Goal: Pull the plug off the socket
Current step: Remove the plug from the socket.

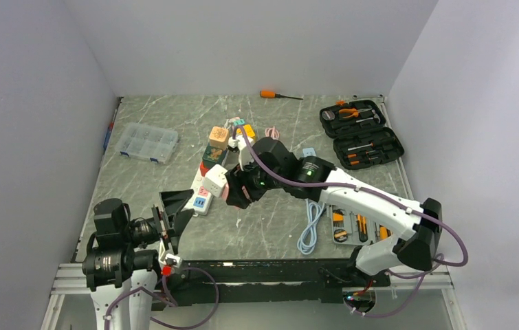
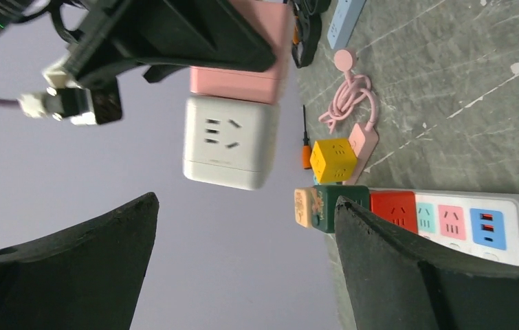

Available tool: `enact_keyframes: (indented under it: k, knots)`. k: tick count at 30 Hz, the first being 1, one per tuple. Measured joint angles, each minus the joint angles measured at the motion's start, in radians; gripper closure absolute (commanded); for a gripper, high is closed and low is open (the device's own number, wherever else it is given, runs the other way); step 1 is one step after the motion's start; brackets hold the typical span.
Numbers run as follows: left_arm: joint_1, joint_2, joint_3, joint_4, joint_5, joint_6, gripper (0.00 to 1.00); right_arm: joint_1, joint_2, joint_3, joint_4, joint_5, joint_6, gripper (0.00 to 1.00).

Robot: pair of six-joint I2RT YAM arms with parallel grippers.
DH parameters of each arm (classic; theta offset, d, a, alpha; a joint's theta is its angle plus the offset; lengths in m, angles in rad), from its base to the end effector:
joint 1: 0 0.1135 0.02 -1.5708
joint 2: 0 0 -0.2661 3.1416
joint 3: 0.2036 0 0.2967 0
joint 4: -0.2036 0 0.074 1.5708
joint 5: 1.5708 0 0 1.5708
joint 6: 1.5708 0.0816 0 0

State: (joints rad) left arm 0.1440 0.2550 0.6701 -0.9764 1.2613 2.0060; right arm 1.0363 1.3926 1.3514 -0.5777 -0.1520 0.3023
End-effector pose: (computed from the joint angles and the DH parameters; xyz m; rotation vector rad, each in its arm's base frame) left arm 0.0981 -0.0643 0.3001 1.6820 0.4409 0.2235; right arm 0.1889 0.3433 0.3336 -0.9228 2.1453 0.8857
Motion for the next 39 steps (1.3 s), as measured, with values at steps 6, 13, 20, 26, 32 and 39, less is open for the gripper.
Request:
enact_keyframes:
  k: [6, 13, 20, 26, 32, 39]
  knots:
    - [0.0, 0.031, 0.021, 0.007, 0.022, 0.047, 0.01, -0.003, 0.071, 0.027, -0.06, -0.038, -0.023, 1.0]
    - [0.0, 0.082, 0.098, -0.076, 0.025, 0.062, 0.01, -0.006, 0.126, 0.095, -0.074, -0.073, -0.042, 1.0]
    - [0.0, 0.11, 0.103, -0.166, 0.024, 0.064, 0.01, -0.007, 0.165, 0.149, -0.078, -0.109, -0.05, 1.0]
    - [0.0, 0.124, 0.071, -0.095, 0.016, 0.064, 0.01, -0.002, 0.187, 0.159, -0.079, -0.128, -0.048, 1.0]
    - [-0.029, 0.159, 0.048, -0.026, -0.033, 0.064, 0.01, 0.016, 0.231, 0.191, -0.08, -0.148, -0.045, 1.0]
    - [-0.121, 0.188, 0.022, 0.068, -0.14, 0.064, 0.01, 0.05, 0.257, 0.222, -0.079, -0.165, -0.037, 1.0]
